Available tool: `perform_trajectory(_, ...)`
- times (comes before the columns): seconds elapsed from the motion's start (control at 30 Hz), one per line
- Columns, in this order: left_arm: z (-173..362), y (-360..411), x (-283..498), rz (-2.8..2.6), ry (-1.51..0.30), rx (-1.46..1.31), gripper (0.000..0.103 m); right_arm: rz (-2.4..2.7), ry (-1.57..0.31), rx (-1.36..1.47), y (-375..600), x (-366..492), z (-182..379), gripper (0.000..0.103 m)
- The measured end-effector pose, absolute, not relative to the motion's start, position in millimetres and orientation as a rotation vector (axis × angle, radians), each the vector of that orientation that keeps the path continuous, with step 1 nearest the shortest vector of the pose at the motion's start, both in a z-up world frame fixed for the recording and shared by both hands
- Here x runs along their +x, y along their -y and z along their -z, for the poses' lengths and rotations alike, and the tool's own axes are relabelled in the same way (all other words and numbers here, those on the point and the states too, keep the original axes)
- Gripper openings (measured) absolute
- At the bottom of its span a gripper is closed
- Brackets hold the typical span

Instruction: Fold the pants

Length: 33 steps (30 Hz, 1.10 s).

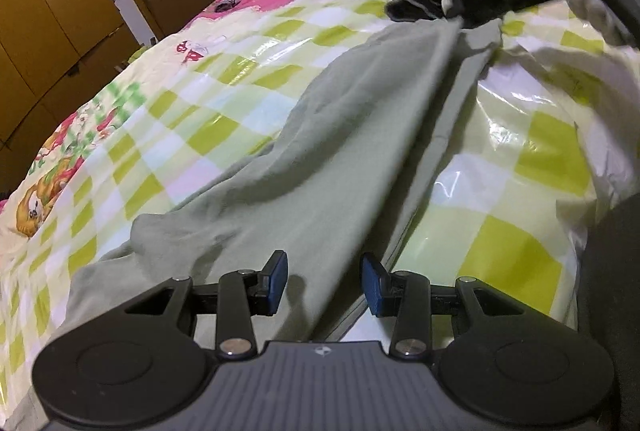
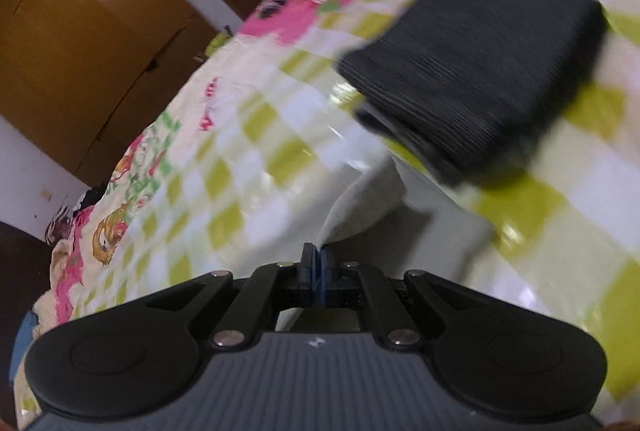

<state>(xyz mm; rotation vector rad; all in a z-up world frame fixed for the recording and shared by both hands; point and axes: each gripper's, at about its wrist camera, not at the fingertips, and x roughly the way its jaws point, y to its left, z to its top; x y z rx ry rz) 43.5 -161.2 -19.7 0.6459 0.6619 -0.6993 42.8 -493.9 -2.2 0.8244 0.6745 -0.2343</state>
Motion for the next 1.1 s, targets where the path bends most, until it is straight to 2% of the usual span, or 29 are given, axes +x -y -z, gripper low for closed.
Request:
perform_trajectory(0.3, 20.9, 175.2, 43.5, 0.688, -0.667, 0.684, 0.054, 0.218, -0.668, 0.944, 511.5, 51.5, 27.8, 0.014)
perform_trajectory(0.37, 20.8, 176.8, 44.4, 0.685, -0.671, 0.685, 0.054, 0.238, -0.676, 0.95, 514.4, 57.0, 29.6, 0.013)
perform_trajectory(0.43, 19.1, 177.5, 44.6, 0.683, -0.67, 0.683, 0.054, 0.235, -0.644, 0.957, 516.8, 50.7, 24.8, 0.004)
perform_trajectory(0.53, 16.6, 177.0, 41.2, 0.689, -0.663, 0.683, 0.054, 0.225, -0.556, 0.941, 517.2, 33.6, 7.6, 0.003)
perform_trajectory(0.63, 18.6, 178.4, 37.5, 0.697, -0.654, 0.7, 0.054, 0.236, -0.527, 0.931, 519.7, 17.5, 5.0, 0.003)
perform_trajectory(0.83, 21.7, 179.7, 36.4, 0.704, -0.657, 0.694, 0.054, 0.319, -0.589, 0.982, 525.9, 1.6, 46.2, 0.003)
perform_trajectory(0.97, 20.6, 177.9, 37.3, 0.701, -0.654, 0.694, 0.054, 0.322, -0.575, 0.981, 526.1, 0.7, 43.4, 0.003)
perform_trajectory(1.03, 18.3, 173.2, 37.1, 0.696, -0.654, 0.686, 0.055, 0.328, -0.586, 0.951, 524.7, 2.4, 36.8, 0.009)
perform_trajectory(1.1, 17.6, 167.5, 35.7, 0.687, -0.654, 0.679, 0.055, 0.333, -0.596, 0.941, 524.9, -0.9, 33.9, 0.01)
